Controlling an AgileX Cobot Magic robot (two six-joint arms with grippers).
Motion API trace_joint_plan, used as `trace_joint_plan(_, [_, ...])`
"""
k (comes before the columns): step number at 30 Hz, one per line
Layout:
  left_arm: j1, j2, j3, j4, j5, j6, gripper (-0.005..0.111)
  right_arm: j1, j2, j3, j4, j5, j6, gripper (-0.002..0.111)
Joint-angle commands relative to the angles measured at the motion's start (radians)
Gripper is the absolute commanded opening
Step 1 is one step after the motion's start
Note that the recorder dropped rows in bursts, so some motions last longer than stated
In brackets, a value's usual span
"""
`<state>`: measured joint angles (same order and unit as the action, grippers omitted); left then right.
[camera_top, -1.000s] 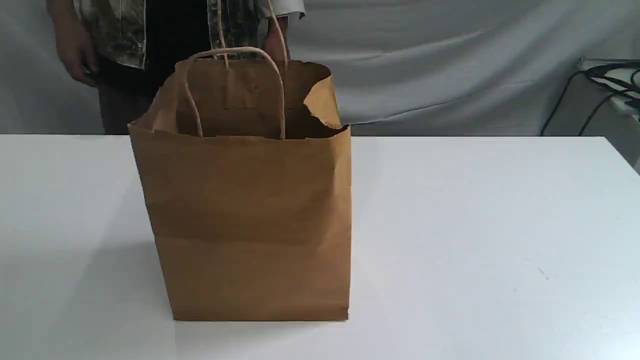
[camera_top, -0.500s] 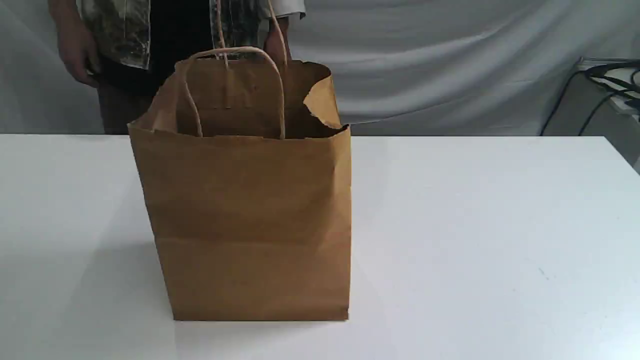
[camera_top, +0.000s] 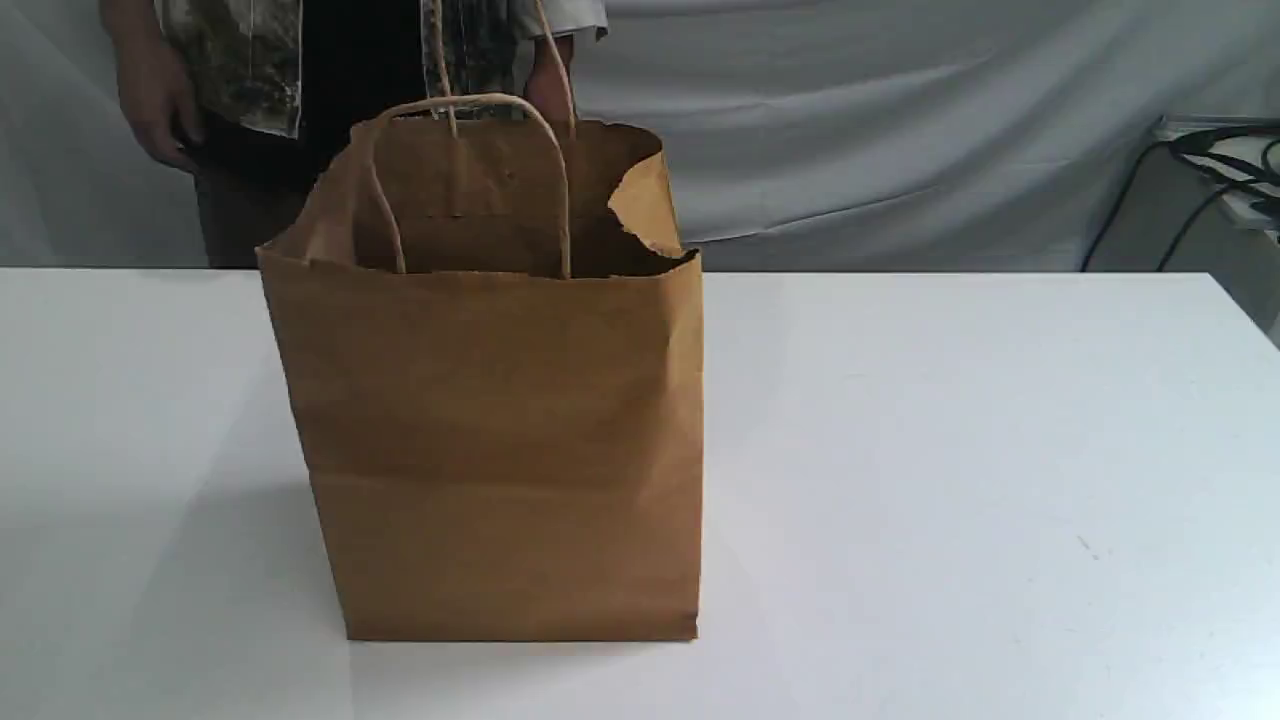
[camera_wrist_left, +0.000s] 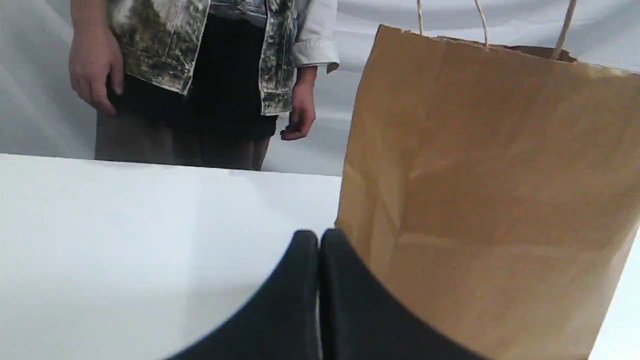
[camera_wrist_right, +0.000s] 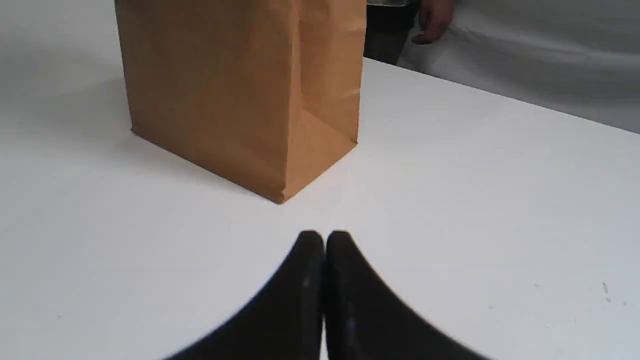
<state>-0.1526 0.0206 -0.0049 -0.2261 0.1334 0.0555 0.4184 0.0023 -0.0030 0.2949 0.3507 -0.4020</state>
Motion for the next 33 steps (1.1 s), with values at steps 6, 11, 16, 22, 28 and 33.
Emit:
trace_joint_plan(6, [0.002,0.005,0.005,0.000,-0.001,0.005,0.000,-0.212,-0.002,0.003,-0.068,-0.018,0.058,0.000])
trace_joint_plan(11, [0.002,0.005,0.005,0.000,-0.001,0.005,0.000,-0.450,-0.002,0.003,-0.081,-0.020,0.040,0.000])
trace_joint_plan(16, [0.002,0.005,0.005,0.000,-0.001,0.005,0.000,-0.572,-0.002,0.003,-0.122,-0.033,0.021,0.000])
trace_joint_plan(22, [0.002,0.005,0.005,0.000,-0.001,0.005,0.000,-0.584,-0.002,0.003,-0.206,-0.043,0.021,0.000])
trace_joint_plan(28, [0.002,0.005,0.005,0.000,-0.001,0.005,0.000,-0.646,-0.002,0.003,-0.213,-0.043,0.023,0.000])
trace_joint_plan(33, [0.002,0.005,0.005,0.000,-0.001,0.005,0.000,-0.646,-0.002,0.003,-0.259,-0.037,0.024,0.000])
